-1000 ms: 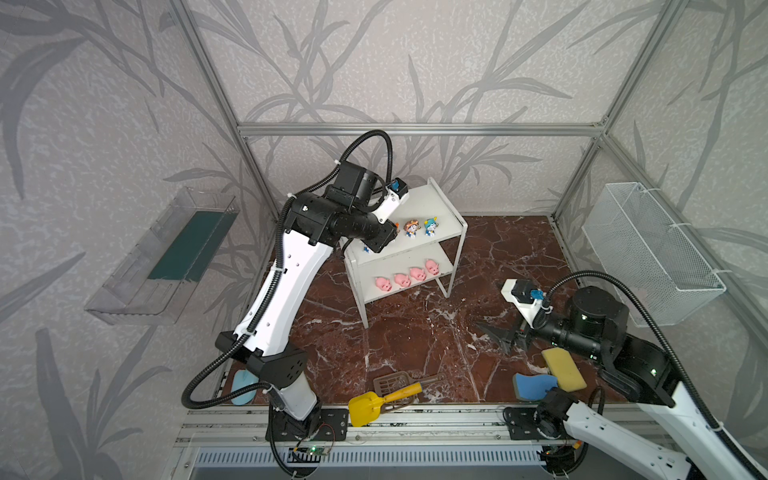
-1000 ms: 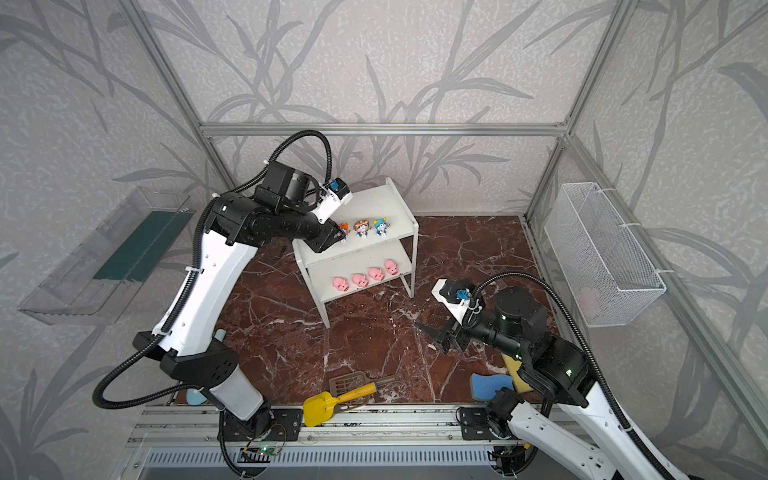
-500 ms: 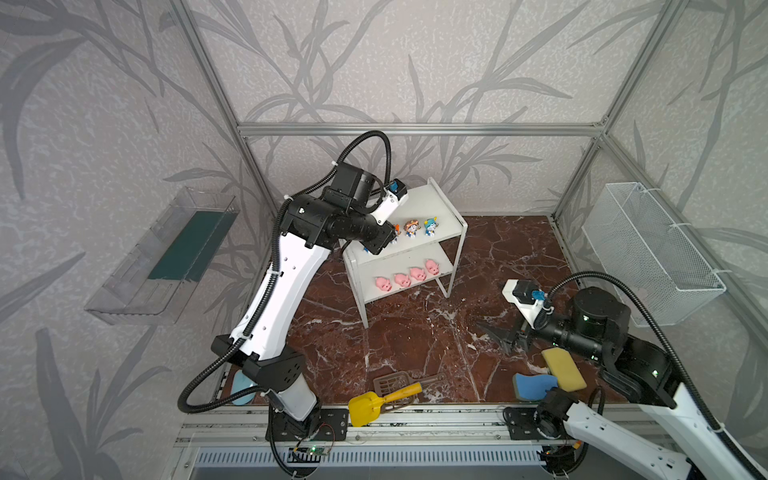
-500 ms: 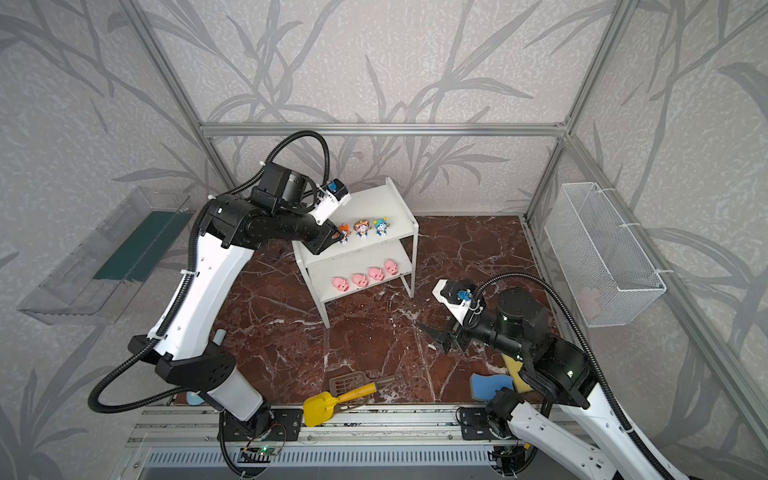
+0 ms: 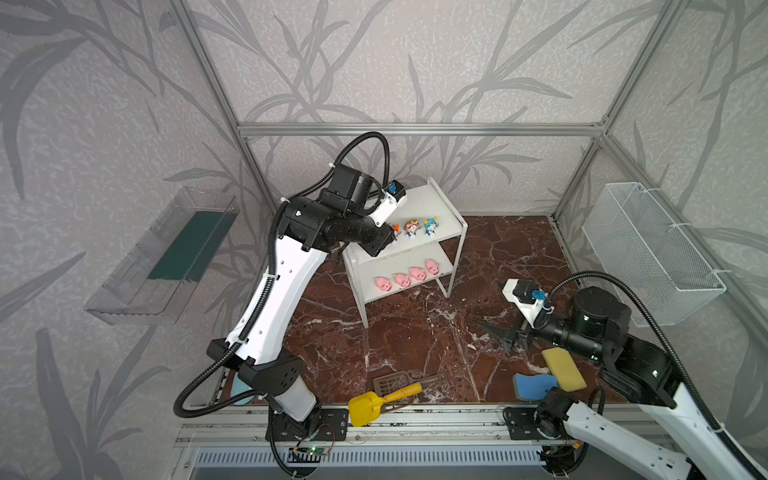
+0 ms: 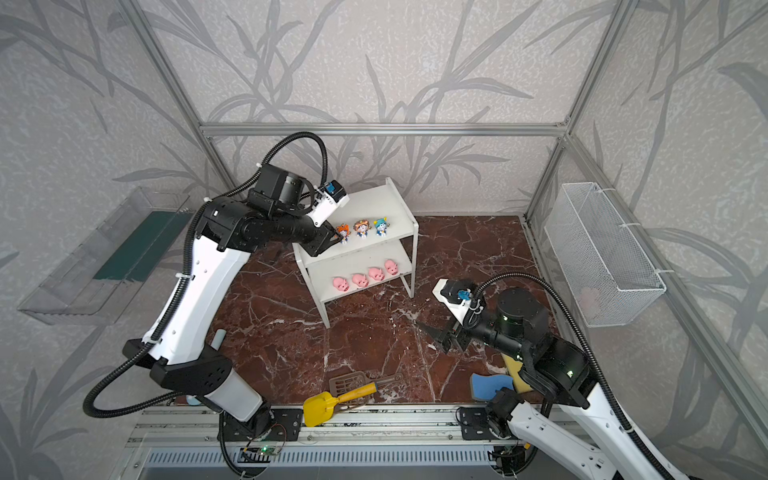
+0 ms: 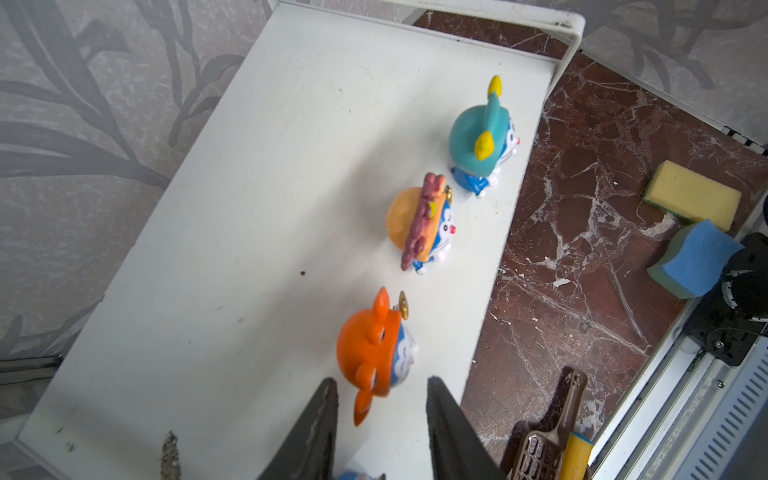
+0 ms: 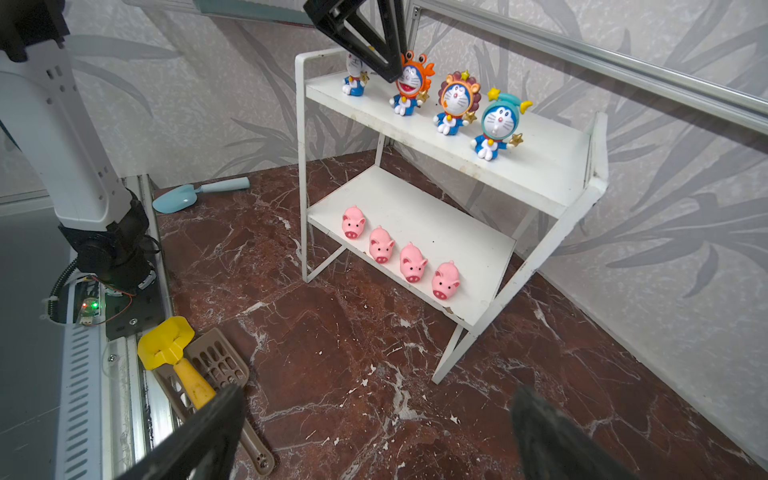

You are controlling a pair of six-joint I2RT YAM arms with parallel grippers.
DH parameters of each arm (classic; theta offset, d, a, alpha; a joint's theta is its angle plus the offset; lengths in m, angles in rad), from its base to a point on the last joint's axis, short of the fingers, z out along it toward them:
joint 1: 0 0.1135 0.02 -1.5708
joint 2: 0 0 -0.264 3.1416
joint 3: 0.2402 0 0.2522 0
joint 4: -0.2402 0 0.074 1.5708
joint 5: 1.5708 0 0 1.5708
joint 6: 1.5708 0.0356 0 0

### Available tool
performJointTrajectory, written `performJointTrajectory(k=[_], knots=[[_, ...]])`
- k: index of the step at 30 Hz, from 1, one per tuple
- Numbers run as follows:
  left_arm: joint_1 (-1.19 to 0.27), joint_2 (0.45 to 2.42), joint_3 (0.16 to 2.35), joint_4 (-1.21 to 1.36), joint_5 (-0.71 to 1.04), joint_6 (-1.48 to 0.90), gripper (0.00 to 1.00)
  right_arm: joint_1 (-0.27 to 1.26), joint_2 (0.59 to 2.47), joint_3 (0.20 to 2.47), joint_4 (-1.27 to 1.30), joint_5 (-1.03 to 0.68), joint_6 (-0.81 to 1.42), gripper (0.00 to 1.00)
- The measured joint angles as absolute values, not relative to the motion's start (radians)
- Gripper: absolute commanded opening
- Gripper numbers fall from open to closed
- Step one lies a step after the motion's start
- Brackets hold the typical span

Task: Place and organize the plastic toys onto the shelf

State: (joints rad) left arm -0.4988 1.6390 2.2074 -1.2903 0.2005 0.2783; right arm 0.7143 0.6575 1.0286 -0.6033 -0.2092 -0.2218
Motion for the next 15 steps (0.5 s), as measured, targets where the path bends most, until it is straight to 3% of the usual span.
performJointTrajectory(k=[7, 15], knots=[[-0.499, 1.639, 2.207, -1.285, 0.196, 0.281, 0.56, 0.714, 0.657, 1.029, -0.603, -0.209, -0.222, 0.99], [-0.499, 1.653, 2.224, -1.286, 0.202, 0.286, 0.57, 0.714, 0.657, 1.029, -0.603, -0.209, -0.228, 0.99]])
